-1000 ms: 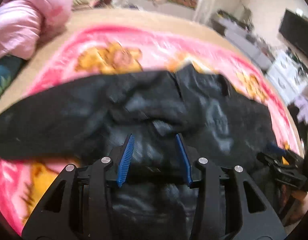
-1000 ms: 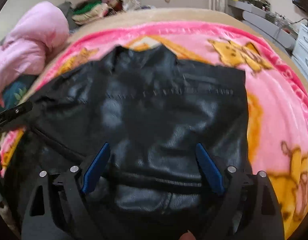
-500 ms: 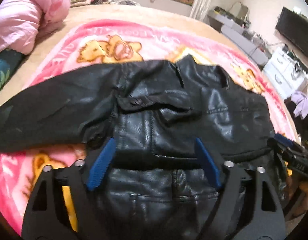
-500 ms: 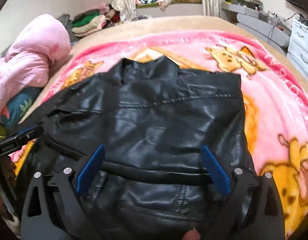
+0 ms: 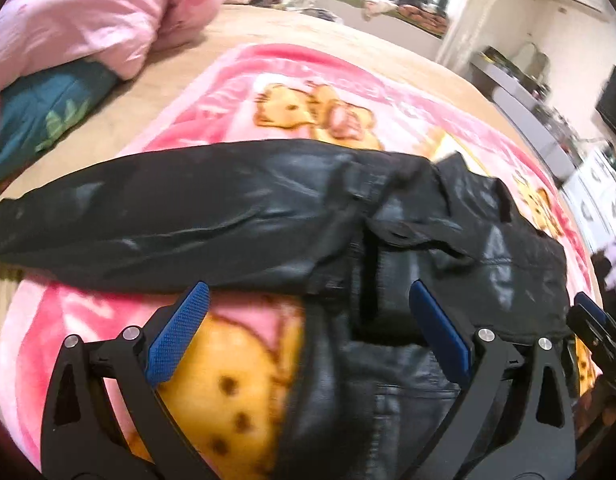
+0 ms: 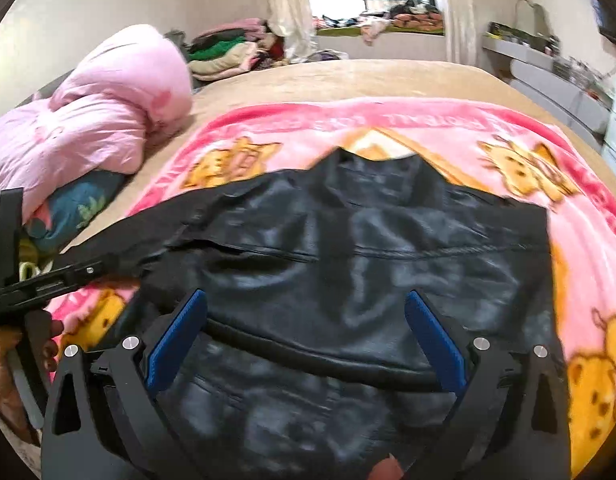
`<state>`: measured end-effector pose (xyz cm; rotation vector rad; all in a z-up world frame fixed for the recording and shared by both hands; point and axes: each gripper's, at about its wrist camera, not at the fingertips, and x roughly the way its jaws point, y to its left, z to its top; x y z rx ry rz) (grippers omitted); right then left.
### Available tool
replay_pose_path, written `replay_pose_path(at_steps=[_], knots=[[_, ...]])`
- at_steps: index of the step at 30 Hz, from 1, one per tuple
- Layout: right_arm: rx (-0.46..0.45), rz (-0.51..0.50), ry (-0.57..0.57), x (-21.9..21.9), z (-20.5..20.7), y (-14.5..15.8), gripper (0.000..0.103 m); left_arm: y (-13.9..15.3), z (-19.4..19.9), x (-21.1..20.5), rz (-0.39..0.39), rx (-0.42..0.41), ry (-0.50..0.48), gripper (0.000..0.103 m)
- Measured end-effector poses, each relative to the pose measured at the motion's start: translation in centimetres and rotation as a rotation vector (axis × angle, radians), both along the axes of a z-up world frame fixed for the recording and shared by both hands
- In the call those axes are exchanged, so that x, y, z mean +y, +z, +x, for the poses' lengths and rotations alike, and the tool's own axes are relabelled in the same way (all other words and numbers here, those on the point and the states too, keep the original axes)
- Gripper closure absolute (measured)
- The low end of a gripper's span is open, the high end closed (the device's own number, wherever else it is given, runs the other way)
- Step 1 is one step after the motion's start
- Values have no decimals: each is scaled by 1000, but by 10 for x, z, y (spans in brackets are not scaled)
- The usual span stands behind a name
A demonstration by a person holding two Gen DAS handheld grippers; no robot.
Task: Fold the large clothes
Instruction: 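Reach the left gripper to the other sleeve cuff and grasp it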
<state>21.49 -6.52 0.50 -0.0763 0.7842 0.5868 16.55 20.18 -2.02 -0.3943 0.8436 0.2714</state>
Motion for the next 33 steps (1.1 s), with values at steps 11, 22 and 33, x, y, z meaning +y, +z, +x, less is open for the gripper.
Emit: replay_pose_path(at_steps=[11, 22, 33], knots=[[-14, 0, 126, 80, -9, 9, 5, -4, -32, 61, -11, 10, 133, 9], [-1, -8, 226, 139, -21, 3, 5, -14, -64, 123, -48, 25, 306, 9], [25, -20, 299, 182, -33, -11, 5, -33, -97, 180, -120, 51, 456, 9]])
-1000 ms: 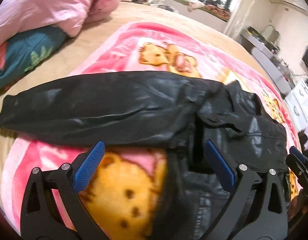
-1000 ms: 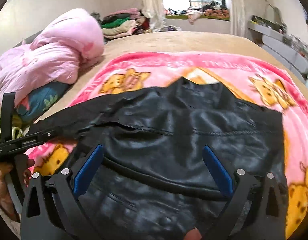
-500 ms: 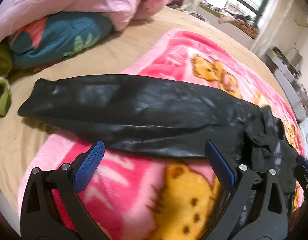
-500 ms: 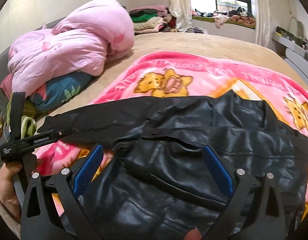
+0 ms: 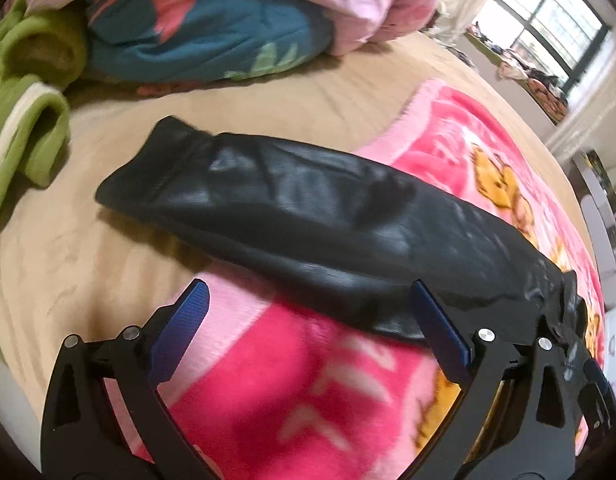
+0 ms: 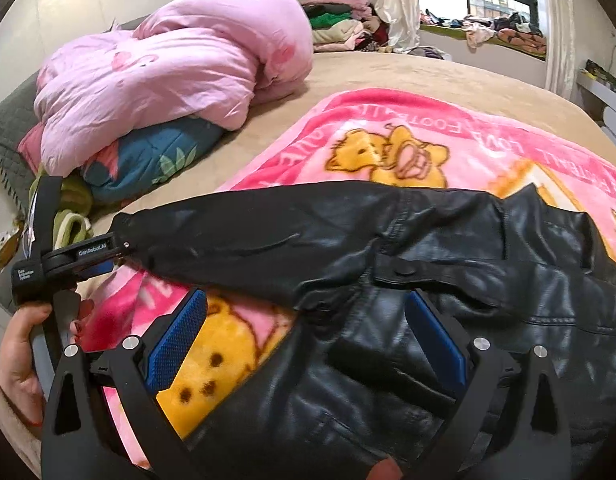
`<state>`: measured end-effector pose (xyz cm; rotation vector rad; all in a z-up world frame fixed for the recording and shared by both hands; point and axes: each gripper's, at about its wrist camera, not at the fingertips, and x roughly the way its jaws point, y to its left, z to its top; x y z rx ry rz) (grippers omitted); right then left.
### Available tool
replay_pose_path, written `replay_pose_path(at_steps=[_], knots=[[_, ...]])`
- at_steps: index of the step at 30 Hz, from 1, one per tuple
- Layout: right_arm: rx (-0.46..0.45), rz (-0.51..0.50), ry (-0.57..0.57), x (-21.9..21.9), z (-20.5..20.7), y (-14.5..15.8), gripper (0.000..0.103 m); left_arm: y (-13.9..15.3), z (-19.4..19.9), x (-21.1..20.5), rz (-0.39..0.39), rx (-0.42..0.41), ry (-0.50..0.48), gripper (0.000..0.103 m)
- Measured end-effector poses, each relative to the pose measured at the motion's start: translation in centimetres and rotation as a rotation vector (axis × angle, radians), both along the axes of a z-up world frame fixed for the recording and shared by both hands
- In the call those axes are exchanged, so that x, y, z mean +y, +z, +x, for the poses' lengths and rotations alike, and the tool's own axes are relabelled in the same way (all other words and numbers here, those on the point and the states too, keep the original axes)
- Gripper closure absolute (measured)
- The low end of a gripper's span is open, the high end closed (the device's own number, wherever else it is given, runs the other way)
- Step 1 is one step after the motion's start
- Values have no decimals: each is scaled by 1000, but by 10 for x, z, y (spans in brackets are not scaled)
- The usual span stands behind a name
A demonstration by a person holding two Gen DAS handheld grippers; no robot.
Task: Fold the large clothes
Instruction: 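Reach the left gripper to the other sleeve cuff and grasp it, then lift the sleeve with the left gripper and fold it across the jacket body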
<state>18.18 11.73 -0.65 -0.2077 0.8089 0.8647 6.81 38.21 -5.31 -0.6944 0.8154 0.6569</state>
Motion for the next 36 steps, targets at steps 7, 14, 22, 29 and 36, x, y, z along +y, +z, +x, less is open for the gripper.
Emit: replay_pose_path(at_steps=[7, 14, 22, 29, 36], knots=[[16, 14, 27, 16, -8, -3, 5, -16, -15, 28, -70, 0, 83, 9], [36, 12, 10, 10, -10, -10, 5, -34, -20, 60, -116, -39, 189, 10], [49, 27, -45, -23, -5, -14, 5, -33, -32, 80, -186, -191, 259, 74], [52, 78, -123, -65, 1, -10, 5, 15, -27, 62, -91, -285, 219, 100], [73, 116, -241, -115, 14, -7, 5, 80, -16, 19, 8, -420, 154, 102]])
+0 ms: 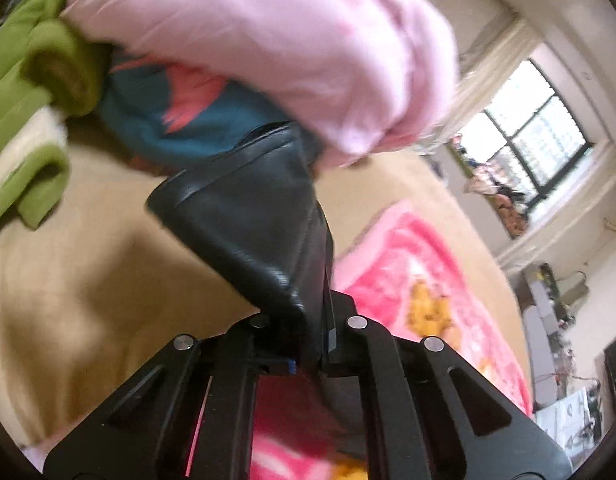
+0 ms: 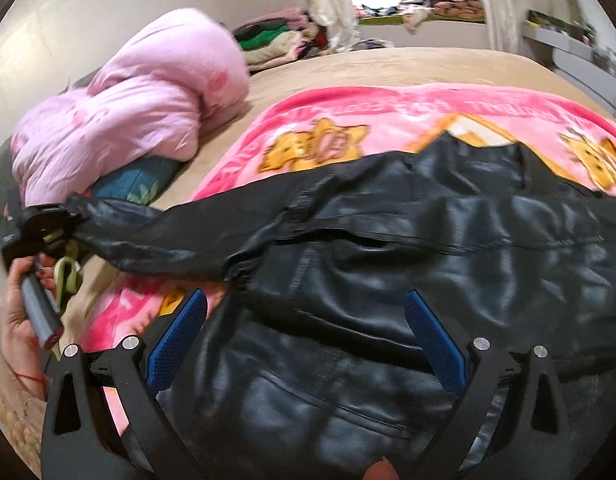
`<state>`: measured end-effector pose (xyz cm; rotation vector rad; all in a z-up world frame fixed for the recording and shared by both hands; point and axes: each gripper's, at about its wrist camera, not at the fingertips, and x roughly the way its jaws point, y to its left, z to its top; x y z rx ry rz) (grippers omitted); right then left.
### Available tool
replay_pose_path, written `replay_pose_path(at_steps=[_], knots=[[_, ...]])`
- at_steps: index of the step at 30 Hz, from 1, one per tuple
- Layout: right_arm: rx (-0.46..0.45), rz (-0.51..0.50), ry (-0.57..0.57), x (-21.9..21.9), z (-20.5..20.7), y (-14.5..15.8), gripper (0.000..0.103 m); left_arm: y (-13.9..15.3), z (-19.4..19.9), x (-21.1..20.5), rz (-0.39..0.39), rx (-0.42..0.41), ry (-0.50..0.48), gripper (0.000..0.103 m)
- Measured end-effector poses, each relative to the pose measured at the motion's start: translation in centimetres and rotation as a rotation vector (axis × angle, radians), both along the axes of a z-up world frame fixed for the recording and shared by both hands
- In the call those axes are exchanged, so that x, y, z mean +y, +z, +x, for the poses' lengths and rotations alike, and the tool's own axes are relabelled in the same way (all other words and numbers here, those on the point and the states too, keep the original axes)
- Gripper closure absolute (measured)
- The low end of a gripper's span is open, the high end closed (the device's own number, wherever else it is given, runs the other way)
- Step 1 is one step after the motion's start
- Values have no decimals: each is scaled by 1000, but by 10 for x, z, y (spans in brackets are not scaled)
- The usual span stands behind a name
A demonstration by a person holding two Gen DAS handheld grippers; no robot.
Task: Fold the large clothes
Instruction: 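Lift the sleeve with the left gripper and fold it across the jacket body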
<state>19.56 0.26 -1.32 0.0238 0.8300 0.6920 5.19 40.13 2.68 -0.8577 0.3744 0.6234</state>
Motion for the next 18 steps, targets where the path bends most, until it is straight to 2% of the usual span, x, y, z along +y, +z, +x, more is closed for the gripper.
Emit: replay_pose_path(at_steps=[7, 12, 18], knots=[[12, -9, -94, -50, 4, -1, 5, 58, 28, -71, 115, -108, -151, 102], [8, 1, -151, -85, 2, 3, 5, 82, 55, -121, 145, -173, -282, 102], [1, -3, -214, -125, 1, 9, 5, 99, 82, -181, 198, -204, -416, 102]])
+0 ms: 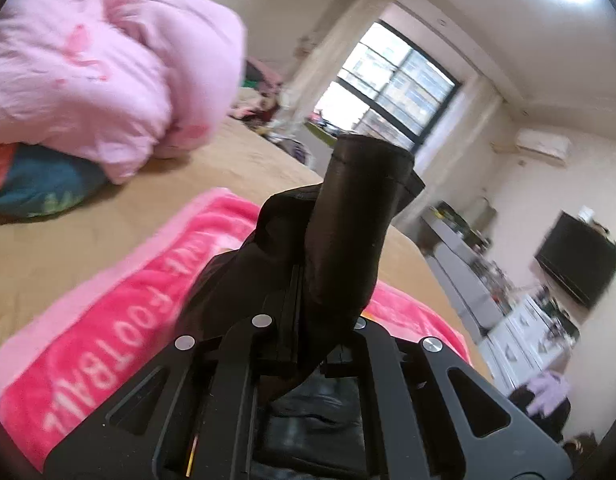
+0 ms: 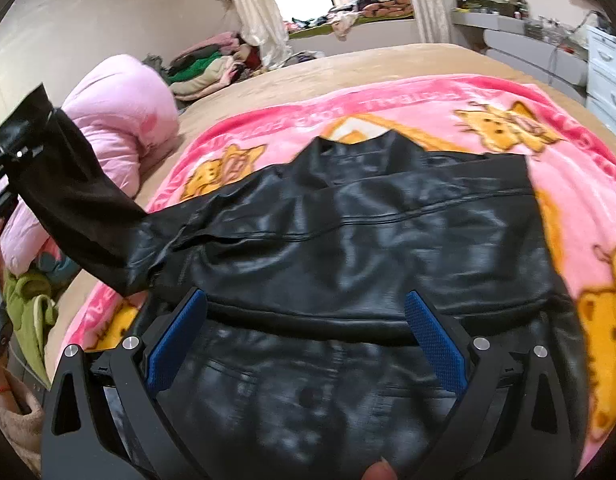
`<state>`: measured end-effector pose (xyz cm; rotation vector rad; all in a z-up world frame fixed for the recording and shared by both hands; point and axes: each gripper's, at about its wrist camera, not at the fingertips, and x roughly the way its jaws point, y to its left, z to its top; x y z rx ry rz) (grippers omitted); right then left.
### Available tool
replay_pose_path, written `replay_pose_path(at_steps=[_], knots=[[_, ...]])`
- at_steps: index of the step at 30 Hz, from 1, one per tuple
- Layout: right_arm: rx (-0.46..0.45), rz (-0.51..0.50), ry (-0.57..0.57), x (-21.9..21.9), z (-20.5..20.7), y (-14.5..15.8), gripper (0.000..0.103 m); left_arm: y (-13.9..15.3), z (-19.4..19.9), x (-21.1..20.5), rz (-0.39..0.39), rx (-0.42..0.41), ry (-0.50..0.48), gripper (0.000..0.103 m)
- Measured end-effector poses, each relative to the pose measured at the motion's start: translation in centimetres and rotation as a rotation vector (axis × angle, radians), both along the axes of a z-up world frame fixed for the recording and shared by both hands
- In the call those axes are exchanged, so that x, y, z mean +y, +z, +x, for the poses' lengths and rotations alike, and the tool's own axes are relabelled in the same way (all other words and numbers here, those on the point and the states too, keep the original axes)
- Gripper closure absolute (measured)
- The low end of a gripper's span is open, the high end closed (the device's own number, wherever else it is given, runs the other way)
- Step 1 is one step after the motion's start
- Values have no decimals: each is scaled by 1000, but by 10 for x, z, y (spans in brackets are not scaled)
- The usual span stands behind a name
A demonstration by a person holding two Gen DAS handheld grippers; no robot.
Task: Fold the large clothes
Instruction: 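Lift the sleeve with the left gripper and fold it across the jacket body, then lay the sleeve on the jacket and open the left gripper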
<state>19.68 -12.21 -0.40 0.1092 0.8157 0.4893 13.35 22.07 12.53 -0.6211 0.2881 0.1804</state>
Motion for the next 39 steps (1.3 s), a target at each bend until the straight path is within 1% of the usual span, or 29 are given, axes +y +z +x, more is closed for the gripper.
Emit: replay_pose_path(at_steps=[5, 8, 11, 12, 14, 20, 22, 27, 32, 33, 36, 39], knots=[[0, 8, -67, -37, -1, 5, 5, -3, 22, -46, 32, 7, -123, 102], [-5, 12, -114, -61, -3, 7, 5, -9, 38, -75, 48, 15, -215, 102], [-4, 16, -165, -85, -6, 7, 5, -13, 49, -108, 79, 36, -293, 102], [-4, 18, -178, -92, -7, 7, 5, -16, 53, -119, 102, 46, -322, 102], [-3, 25, -212, -108, -8, 8, 5, -19, 58, -134, 123, 63, -355, 102], [3, 30, -285, -141, -9, 10, 5, -45, 74, -175, 156, 135, -473, 102], [4, 36, -299, -149, -11, 11, 5, -53, 78, -185, 170, 166, -495, 102], [-6, 30, -326, -165, -13, 13, 5, -81, 87, -205, 190, 248, -562, 102], [10, 64, -337, -173, -12, 10, 5, -110, 93, -224, 219, 338, -626, 101], [14, 77, -332, -173, -12, 9, 5, -119, 95, -228, 233, 369, -637, 99], [42, 141, -307, -171, -8, 7, 5, -137, 96, -240, 274, 426, -661, 97], [93, 236, -256, -166, 0, 5, 5, -153, 95, -248, 322, 473, -675, 96]])
